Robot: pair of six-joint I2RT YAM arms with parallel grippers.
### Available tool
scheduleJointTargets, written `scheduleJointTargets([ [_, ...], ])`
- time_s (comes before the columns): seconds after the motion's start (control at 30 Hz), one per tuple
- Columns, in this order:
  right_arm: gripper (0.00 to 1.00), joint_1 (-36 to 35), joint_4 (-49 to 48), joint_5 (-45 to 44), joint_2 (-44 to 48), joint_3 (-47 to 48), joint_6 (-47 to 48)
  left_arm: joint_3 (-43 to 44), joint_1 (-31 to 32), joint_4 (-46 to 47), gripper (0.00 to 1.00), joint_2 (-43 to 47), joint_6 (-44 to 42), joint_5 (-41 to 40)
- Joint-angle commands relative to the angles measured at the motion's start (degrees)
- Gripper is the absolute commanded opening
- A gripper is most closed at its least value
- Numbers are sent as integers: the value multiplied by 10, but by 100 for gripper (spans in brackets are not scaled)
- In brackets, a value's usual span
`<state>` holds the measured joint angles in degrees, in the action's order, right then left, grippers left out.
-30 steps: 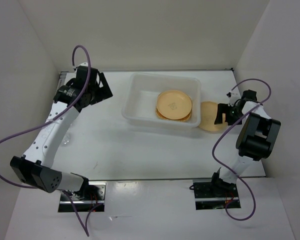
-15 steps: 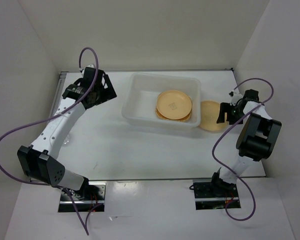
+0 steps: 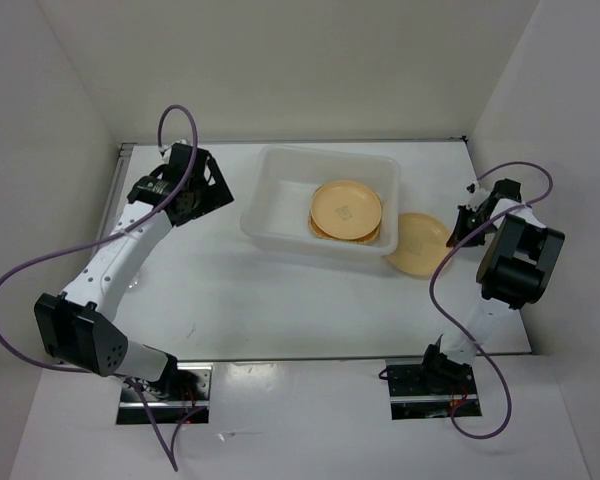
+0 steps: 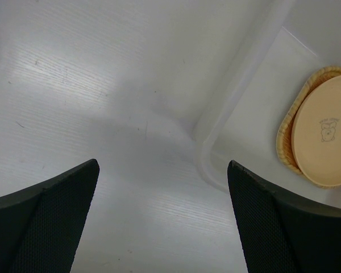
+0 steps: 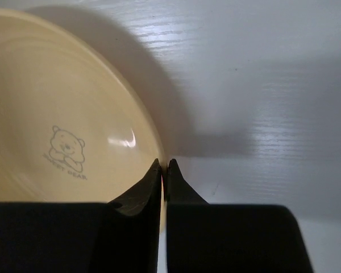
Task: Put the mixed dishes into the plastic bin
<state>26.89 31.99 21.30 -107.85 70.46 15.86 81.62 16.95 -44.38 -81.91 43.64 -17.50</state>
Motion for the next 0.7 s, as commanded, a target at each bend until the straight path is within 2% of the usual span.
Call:
scheduleJointTargets([
  [0.0, 0, -1, -6, -97, 21, 6, -35, -13, 0, 16, 100, 26, -3, 1],
  [0.27, 0, -6, -26, -187, 189, 31, -81, -18, 0, 16, 100, 26, -15, 11],
  [0.43, 0, -12, -26, -229, 234, 81, -135, -13, 0, 16, 100, 26, -27, 17],
  [0.6, 0, -50, -21, -196, 252, 143, -148, -2, 0, 9, 100, 21, -27, 12],
  [0.67, 0, -68, -21, -136, 258, 172, -154, 4, 0, 2, 100, 21, -32, -1],
])
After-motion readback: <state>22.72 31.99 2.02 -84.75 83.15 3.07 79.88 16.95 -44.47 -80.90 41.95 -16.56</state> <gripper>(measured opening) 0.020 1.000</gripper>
